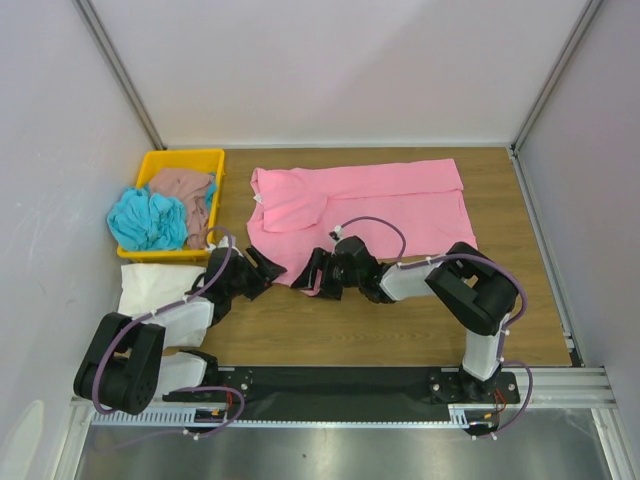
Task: Fold and stack the t-shirts
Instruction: Fold the tshirt
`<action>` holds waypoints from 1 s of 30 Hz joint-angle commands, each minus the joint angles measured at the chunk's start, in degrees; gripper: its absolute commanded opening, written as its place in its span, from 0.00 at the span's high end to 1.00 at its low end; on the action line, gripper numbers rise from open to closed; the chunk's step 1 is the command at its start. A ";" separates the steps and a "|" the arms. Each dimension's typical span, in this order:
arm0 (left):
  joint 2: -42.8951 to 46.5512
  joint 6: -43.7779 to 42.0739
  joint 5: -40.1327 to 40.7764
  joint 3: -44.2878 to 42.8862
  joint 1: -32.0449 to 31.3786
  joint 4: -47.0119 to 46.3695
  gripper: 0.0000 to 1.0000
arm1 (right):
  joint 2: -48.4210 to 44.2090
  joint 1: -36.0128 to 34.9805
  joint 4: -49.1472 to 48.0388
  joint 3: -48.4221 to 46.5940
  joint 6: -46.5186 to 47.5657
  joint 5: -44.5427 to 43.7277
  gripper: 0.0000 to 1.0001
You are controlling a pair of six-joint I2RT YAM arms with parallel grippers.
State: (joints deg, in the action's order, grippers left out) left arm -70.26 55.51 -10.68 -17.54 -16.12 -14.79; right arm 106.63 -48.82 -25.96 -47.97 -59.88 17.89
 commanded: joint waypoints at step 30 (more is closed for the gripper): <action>1.53 -0.40 0.83 3.65 -0.40 -6.48 0.26 | -0.64 1.79 -7.69 -3.28 -17.81 6.72 0.73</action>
State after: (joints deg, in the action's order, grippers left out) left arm -69.47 55.46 -10.22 -15.03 -16.12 -19.00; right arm 107.55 -47.99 -26.70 -52.29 -71.16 21.21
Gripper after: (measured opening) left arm 0.733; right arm 0.271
